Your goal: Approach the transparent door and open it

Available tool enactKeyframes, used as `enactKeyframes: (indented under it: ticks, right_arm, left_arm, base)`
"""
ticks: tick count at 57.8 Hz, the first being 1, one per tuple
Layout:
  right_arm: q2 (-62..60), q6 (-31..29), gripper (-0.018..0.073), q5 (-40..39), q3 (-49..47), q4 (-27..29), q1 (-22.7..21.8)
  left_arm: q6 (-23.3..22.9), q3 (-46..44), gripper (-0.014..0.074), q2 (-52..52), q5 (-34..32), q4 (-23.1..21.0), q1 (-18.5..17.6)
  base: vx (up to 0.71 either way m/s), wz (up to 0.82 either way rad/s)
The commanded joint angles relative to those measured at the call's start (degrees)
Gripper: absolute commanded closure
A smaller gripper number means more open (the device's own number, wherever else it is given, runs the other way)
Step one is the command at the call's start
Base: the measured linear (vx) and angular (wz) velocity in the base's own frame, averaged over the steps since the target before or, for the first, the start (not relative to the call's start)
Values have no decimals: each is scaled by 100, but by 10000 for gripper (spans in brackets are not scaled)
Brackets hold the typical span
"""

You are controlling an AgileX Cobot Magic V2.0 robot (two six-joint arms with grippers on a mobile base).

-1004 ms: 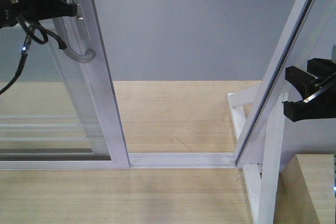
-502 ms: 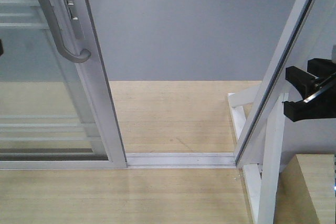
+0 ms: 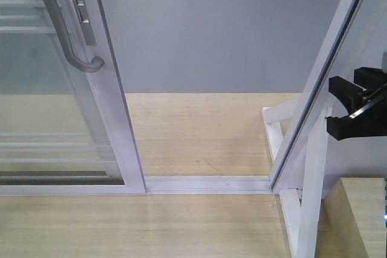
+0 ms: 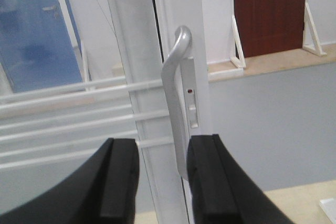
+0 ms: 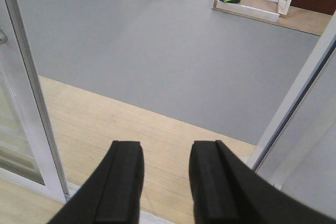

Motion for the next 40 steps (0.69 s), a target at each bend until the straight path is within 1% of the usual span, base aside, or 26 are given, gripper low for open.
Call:
enactKeyframes:
  ticks: [1, 3, 6, 10, 12, 13, 20, 25, 32, 36, 40]
  right_arm:
    - [-39, -50, 253, -420, -179, -28, -30]
    - [-39, -50, 253, -420, -179, -28, -30]
    - [-39, -50, 253, -420, -179, -28, -30]
    - [-39, -50, 253, -420, -179, -28, -30]
    - [-39, -50, 253, -420, -179, -28, -30]
    - [-39, -50, 253, -420, -179, -28, -30]
    - [-39, -50, 253, -420, -179, -28, -30]
    - [-39, -50, 253, -420, -179, -28, -30]
    - [-39, -50, 253, -420, -179, -28, -30]
    - [-39, -50, 253, -411, -177, -28, -30]
    - [-39, -45, 253, -405, -177, -28, -30]
  left_arm:
    - [-101, -145, 267, -147, -414, -25, 3]
    - [-214, -124, 301, -244, -407, -123, 3]
    - [-352, -73, 379, -406, -431, -153, 8]
    - [-466, 63, 503, -704, -464, -147, 8]
    - [-452, 209, 596, -983, -463, -136, 8]
    - [-421, 284, 606, -1055, -463, -106, 8]
    - [-379, 809, 603, -1676, -609, -91, 8]
    - [-521, 1288, 602, -2102, -877, -103, 8]
    - [-935, 2114, 602, -2612, -1613, -103, 8]
    - [-1116, 2601, 602, -2581, -2188, -98, 1]
    - [-1218, 3047, 602, -2588, -2559, -98, 1]
  base:
    - [0, 0]
    - [0, 0]
    - [0, 0]
    - [0, 0]
    - [0, 0]
    - [0, 0]
    - [0, 0]
    - [0, 0]
    - [0, 0]
    - [0, 0]
    - [0, 0]
